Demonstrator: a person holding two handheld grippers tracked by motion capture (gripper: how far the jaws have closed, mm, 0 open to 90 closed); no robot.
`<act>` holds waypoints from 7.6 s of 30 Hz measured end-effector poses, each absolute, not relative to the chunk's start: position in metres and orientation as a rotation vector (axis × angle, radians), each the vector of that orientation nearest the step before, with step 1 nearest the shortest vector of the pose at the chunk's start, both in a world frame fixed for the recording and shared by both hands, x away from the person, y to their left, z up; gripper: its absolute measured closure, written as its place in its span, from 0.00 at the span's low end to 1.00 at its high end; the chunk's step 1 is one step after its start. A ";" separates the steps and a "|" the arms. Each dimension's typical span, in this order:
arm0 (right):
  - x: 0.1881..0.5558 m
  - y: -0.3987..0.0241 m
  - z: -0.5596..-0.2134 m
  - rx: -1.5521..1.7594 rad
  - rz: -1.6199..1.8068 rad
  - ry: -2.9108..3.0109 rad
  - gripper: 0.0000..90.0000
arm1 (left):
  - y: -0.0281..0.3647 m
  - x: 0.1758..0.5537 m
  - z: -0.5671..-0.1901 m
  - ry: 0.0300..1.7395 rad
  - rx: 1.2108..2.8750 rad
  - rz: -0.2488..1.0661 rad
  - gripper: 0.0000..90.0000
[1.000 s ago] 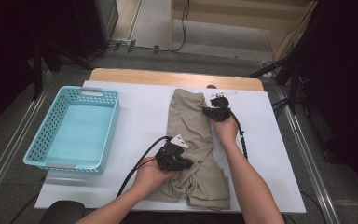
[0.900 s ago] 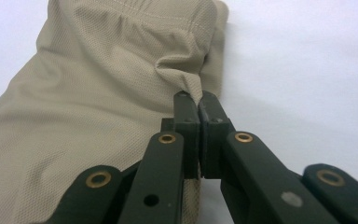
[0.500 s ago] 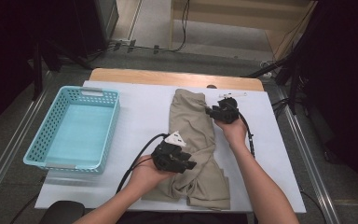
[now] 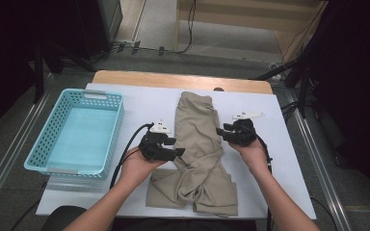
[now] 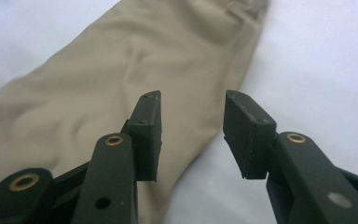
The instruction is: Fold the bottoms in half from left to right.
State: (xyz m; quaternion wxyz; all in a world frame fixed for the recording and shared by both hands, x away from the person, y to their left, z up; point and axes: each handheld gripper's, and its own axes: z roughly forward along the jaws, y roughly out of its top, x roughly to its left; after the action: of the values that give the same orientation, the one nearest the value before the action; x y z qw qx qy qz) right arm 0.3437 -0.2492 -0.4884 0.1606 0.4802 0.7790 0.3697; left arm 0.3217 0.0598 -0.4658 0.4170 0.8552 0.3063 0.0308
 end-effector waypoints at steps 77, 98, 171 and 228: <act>0.291 -0.219 -0.525 1.364 1.064 2.328 0.76 | 0.050 0.326 -0.513 0.890 2.223 -0.020 0.89; 0.391 -0.224 -0.474 1.414 1.198 2.192 0.90 | 0.049 0.440 -0.446 0.931 2.061 0.148 0.90; 0.224 -0.174 -0.526 1.139 1.116 2.442 0.76 | 0.053 0.316 -0.504 0.910 2.183 -0.055 1.00; 0.256 -0.248 -0.489 1.357 1.122 2.143 0.82 | -0.027 0.280 -0.481 0.649 2.210 -0.159 0.86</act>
State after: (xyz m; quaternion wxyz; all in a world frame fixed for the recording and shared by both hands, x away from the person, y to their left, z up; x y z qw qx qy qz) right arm 0.2563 -0.2481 -0.4892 0.1831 0.4809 0.7596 0.3979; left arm 0.2803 -0.0272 -0.4814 0.4042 0.8755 0.2572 -0.0628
